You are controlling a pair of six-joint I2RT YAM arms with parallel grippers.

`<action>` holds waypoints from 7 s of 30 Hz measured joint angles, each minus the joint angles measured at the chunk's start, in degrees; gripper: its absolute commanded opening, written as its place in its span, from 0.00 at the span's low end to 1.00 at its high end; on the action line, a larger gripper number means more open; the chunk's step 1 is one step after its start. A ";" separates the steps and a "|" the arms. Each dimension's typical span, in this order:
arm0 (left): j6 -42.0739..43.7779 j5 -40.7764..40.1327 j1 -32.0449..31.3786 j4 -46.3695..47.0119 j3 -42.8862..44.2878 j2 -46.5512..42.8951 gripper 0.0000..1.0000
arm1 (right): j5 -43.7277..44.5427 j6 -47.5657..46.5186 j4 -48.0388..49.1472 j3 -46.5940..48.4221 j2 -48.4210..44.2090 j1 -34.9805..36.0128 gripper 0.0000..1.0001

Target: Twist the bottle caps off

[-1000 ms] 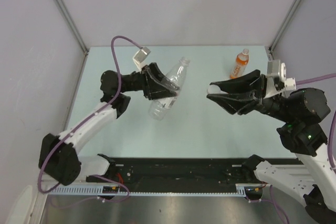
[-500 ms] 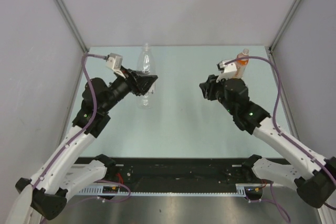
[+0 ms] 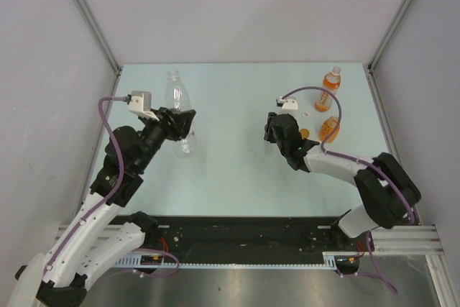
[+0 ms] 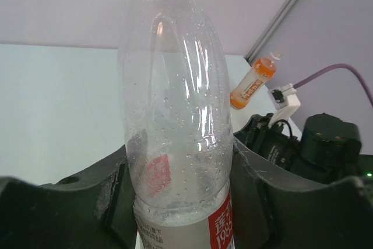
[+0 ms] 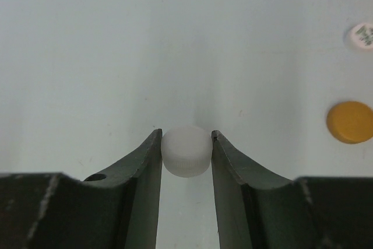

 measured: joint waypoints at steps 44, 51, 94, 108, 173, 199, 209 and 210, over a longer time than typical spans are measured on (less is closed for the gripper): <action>0.00 -1.46 -0.48 -2.34 -2.43 -1.95 0.04 | -2.12 7.45 0.44 7.39 21.20 -0.26 0.24; 0.00 -1.49 -0.50 -2.34 -2.58 -1.97 0.05 | -2.12 8.13 -0.26 7.65 21.20 -0.28 0.30; 0.57 -0.07 -0.66 -1.49 -2.69 0.20 0.07 | -5.14 9.46 -18.25 13.33 1.81 -0.02 0.72; -2.19 43.08 -1.25 22.86 -6.08 14.47 0.00 | -33.97 10.82 -10.82 16.37 -26.45 -2.97 0.73; 5.22 34.77 -9.73 10.38 2.40 17.64 1.00 | -46.36 9.99 -15.26 17.31 -28.11 -2.19 0.00; 6.82 -11.96 -9.73 0.94 -4.13 -2.12 1.00 | 6.99 -12.48 -2.62 20.85 0.17 -0.81 0.00; 7.45 -13.53 -9.73 0.33 -4.13 -3.45 1.00 | 9.46 -14.88 2.97 21.86 8.35 -1.33 0.00; 7.48 -13.73 -9.73 0.24 -4.13 -3.43 1.00 | 9.53 -14.88 2.93 21.86 8.87 -1.49 0.00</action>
